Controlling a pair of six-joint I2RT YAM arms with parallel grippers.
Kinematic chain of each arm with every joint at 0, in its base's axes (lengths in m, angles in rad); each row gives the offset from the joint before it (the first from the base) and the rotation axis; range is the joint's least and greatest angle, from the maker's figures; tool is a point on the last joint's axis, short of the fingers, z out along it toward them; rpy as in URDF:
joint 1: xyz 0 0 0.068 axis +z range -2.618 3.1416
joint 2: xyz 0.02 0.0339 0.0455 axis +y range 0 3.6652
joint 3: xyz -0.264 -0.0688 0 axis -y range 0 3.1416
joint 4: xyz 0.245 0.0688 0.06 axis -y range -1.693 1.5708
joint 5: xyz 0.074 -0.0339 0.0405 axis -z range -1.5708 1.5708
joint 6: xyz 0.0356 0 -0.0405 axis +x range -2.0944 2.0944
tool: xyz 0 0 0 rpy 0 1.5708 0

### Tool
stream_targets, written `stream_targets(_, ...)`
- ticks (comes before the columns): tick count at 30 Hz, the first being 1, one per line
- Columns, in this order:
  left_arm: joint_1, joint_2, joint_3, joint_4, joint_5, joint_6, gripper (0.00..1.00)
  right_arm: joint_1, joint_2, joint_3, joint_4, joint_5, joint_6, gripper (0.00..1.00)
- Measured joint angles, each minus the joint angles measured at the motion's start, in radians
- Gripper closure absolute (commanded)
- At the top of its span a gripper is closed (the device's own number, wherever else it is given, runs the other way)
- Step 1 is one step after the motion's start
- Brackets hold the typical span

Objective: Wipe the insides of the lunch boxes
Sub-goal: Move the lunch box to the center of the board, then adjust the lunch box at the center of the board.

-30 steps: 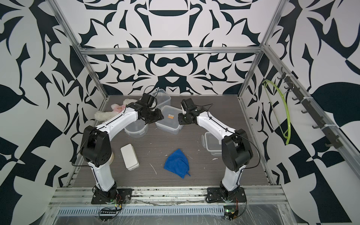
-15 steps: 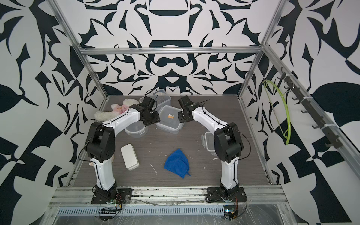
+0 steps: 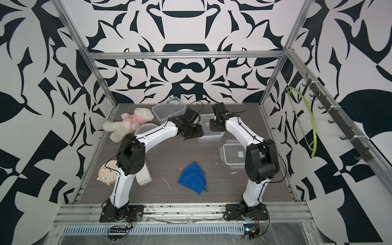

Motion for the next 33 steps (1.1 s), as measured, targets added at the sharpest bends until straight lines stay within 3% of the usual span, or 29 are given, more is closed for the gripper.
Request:
stream_targets(6,0.006,0.005,0.08,-0.035,0.053,-0.014,0.4,-0.08,-0.028,-0.009,0.0,0.046,-0.006,0.71)
stream_targets(10,0.042,0.006,0.192,-0.079,0.013,0.025,0.4,-0.103,-0.016,-0.014,-0.001,0.102,-0.011,0.69)
stream_targets(16,0.122,0.034,0.381,-0.08,0.012,0.049,0.42,-0.138,0.167,0.13,-0.01,0.156,-0.029,0.7)
stream_targets(25,0.159,0.053,0.231,-0.088,0.011,0.055,0.42,-0.149,0.53,0.55,-0.031,0.204,-0.045,0.71)
stream_targets(33,0.168,0.04,0.143,-0.082,0.012,0.055,0.42,-0.099,0.7,0.796,-0.037,-0.036,-0.156,0.68)
